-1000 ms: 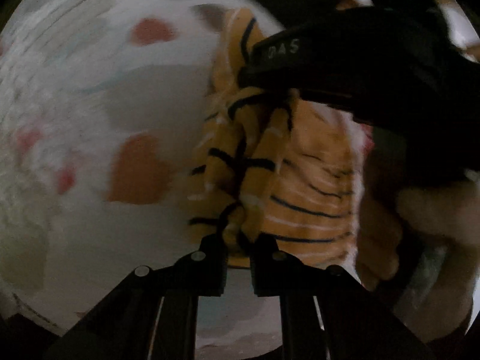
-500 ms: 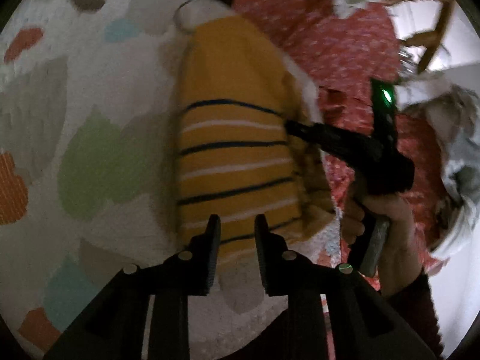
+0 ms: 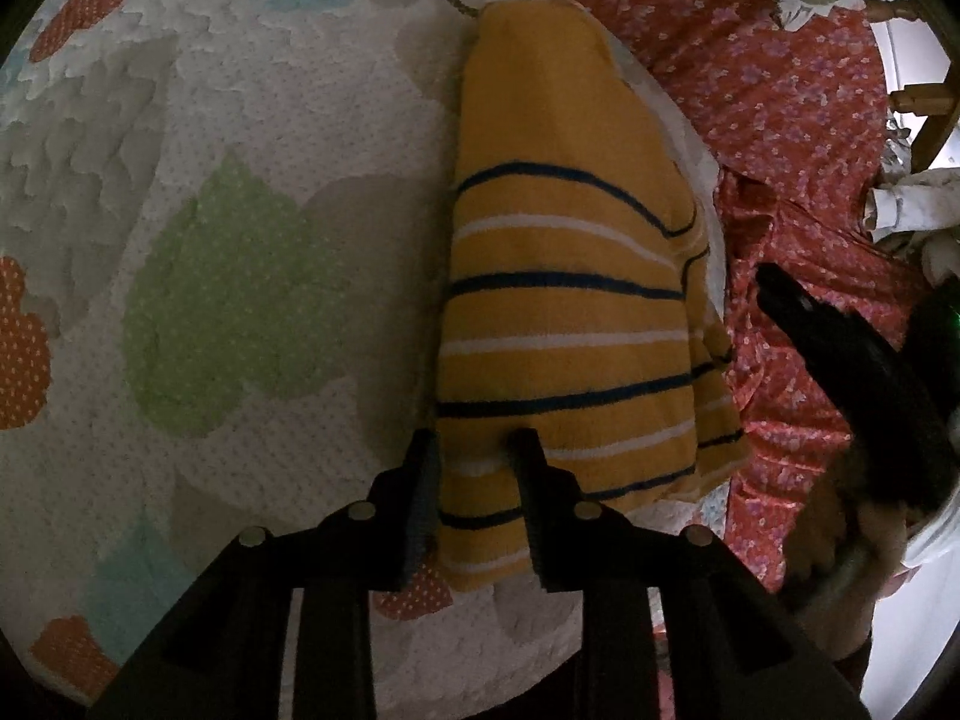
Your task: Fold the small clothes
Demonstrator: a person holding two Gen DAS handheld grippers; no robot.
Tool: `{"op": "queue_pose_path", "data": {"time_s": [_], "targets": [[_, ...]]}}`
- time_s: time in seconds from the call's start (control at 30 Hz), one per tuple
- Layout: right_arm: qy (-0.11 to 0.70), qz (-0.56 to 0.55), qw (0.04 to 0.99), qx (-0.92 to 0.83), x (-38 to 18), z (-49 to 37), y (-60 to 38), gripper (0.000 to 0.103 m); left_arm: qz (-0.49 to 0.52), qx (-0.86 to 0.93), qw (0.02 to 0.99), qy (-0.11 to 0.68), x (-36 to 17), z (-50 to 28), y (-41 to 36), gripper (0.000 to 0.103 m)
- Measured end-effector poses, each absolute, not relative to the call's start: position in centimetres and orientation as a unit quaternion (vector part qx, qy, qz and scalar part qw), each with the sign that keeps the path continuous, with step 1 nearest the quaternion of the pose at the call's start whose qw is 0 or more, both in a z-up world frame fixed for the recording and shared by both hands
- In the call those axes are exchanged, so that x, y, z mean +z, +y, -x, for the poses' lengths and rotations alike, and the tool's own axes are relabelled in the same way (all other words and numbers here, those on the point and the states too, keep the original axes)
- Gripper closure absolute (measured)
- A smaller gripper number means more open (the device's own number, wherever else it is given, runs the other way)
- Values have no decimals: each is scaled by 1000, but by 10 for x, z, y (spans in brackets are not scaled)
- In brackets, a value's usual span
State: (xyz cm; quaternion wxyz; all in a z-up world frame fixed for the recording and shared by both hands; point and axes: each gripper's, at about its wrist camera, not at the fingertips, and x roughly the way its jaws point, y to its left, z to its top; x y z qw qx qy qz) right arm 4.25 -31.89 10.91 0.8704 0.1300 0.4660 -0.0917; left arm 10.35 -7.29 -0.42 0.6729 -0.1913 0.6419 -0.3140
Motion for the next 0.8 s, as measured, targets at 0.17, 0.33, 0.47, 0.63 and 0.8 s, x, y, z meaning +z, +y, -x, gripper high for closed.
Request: {"op": "queue_pose_path", "data": {"time_s": [0.17,0.33,0.47,0.63,0.8], "targets": [[528,-110,840,-62,63,-33,-300,77,193,-310,676,639,-6,-110,-71,71],[553,-137,812,-129,37,-16,-339,86,202,-299,687,631,-2,-134,-70,59],[555,-124,812,-131,44,-10,-342,85,218,-293,689,627,-7,-152,-71,50],[468,-194,854,-120,62,-5,-365,23,233,-328,676,618,-15,-161,-87,42],[468,-266,835,-114,26,-37,-396,19,224,-348,686,599,-15,-159,-110,24]]}}
